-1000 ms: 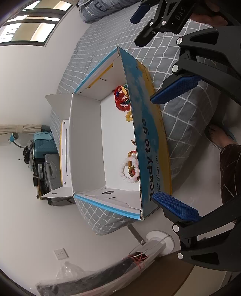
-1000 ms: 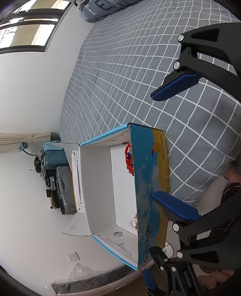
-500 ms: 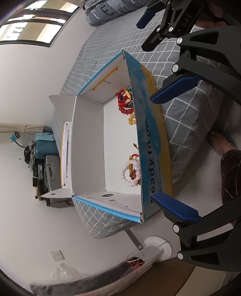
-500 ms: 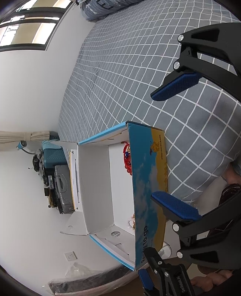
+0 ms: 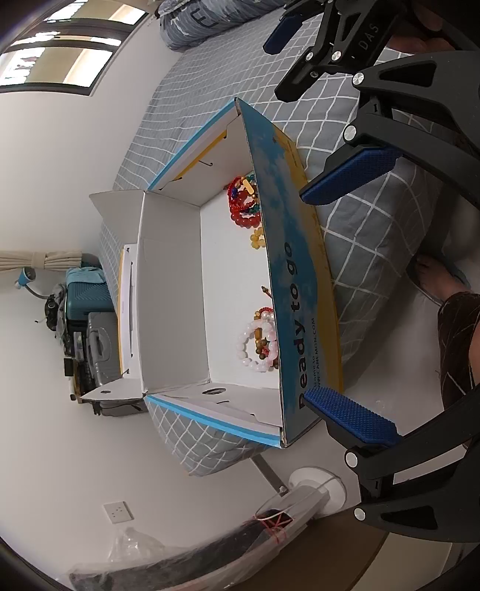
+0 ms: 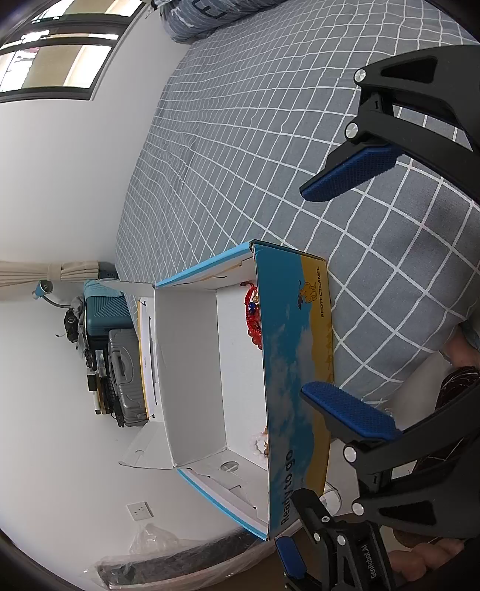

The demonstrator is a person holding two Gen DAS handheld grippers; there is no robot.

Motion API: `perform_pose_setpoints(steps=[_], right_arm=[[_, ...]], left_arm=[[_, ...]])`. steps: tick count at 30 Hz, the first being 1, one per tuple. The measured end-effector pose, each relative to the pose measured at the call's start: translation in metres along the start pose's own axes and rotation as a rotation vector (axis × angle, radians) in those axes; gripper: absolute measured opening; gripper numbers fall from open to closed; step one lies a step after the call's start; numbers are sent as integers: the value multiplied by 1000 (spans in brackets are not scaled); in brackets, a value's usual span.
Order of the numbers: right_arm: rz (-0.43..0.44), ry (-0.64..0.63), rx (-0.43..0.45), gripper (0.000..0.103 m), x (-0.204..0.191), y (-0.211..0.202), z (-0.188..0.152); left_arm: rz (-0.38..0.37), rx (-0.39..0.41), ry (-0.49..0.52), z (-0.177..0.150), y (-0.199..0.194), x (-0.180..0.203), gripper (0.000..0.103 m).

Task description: Organize jewelry

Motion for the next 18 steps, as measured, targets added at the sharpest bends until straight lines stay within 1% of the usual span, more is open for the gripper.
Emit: perform_pose_setpoints(steps=[18], right_arm=[[11, 5, -1, 94, -1, 0, 0]], left_arm=[[21, 13, 1, 1, 0, -2, 97]])
Point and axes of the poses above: each gripper's, at about its wrist camera, not at the fingertips, and y roughly the way its jaws point, x to its right, z to its top, the point moved 2 cm from there along y, roughly the way its jaws point, and after that the axes turned 4 degrees about -z, right-handed, at the moved point
